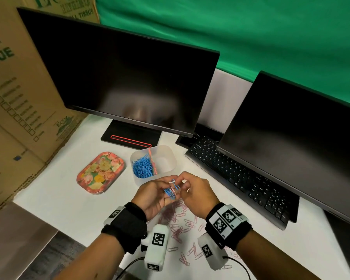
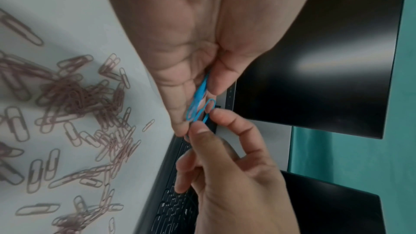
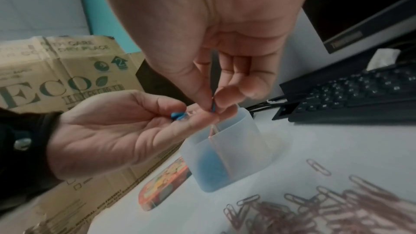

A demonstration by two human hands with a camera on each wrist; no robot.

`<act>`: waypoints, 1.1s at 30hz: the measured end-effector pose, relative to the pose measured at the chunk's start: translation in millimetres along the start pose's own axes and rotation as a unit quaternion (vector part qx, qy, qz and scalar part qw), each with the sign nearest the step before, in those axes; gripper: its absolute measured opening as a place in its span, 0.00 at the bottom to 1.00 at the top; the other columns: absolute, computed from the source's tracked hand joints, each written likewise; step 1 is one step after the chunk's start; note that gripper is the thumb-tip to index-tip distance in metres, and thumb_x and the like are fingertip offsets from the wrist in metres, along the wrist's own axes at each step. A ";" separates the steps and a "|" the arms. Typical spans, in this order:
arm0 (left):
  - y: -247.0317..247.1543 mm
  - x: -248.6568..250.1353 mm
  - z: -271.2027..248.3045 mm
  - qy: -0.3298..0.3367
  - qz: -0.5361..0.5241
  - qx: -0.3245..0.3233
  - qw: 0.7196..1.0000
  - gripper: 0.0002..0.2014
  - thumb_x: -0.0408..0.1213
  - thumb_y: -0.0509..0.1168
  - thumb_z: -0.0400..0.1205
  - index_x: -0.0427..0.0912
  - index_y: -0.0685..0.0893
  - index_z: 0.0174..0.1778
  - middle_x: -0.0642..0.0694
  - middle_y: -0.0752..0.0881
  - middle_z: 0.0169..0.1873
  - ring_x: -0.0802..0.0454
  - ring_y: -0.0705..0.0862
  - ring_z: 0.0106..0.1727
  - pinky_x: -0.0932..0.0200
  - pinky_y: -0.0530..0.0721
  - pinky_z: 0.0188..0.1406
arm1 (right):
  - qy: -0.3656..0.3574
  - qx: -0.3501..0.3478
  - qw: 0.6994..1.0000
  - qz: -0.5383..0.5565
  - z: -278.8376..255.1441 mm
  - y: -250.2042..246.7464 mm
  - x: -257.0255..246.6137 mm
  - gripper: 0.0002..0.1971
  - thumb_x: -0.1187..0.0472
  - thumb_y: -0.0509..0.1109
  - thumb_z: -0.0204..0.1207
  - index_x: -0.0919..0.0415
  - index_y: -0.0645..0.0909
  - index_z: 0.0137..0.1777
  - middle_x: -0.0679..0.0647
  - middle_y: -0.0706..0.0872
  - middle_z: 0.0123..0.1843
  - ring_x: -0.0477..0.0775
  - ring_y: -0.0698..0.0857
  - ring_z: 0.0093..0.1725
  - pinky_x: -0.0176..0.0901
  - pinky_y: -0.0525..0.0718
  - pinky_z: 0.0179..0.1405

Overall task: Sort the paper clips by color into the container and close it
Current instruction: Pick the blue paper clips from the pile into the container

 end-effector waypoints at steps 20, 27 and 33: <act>-13.5 11.1 -2.9 0.017 -0.032 0.050 0.998 0.18 0.27 0.52 0.83 0.26 0.78 0.66 0.25 0.82 0.61 0.36 0.83 0.56 0.49 0.88 0.50 | 0.006 -0.012 1.000 -0.022 19.3 4.8 -11.5 0.04 0.62 0.72 0.71 0.53 0.85 0.37 0.45 0.84 0.30 0.37 0.78 0.25 0.23 0.73 0.27; -31.7 19.3 -3.0 0.010 0.018 0.106 0.994 0.05 0.31 0.59 0.82 0.35 0.78 0.51 0.36 0.77 0.45 0.42 0.78 0.46 0.53 0.80 0.43 | 0.071 -0.128 0.979 -0.141 15.4 21.6 15.2 0.05 0.63 0.73 0.69 0.54 0.88 0.35 0.50 0.90 0.36 0.45 0.87 0.38 0.33 0.85 0.40; -34.7 18.1 -1.8 0.013 0.058 0.133 0.989 0.10 0.32 0.58 0.84 0.31 0.80 0.55 0.31 0.85 0.46 0.39 0.84 0.47 0.47 0.82 0.55 | 0.092 -0.126 0.967 -0.200 10.1 27.8 37.4 0.09 0.55 0.78 0.68 0.56 0.87 0.46 0.53 0.87 0.48 0.48 0.83 0.45 0.34 0.82 0.48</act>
Point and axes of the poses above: each hand's wrist, its own z-axis towards the middle knuckle, its own y-axis out of the palm, x = y × z, the point moved 1 cm from there along z, towards the middle knuckle
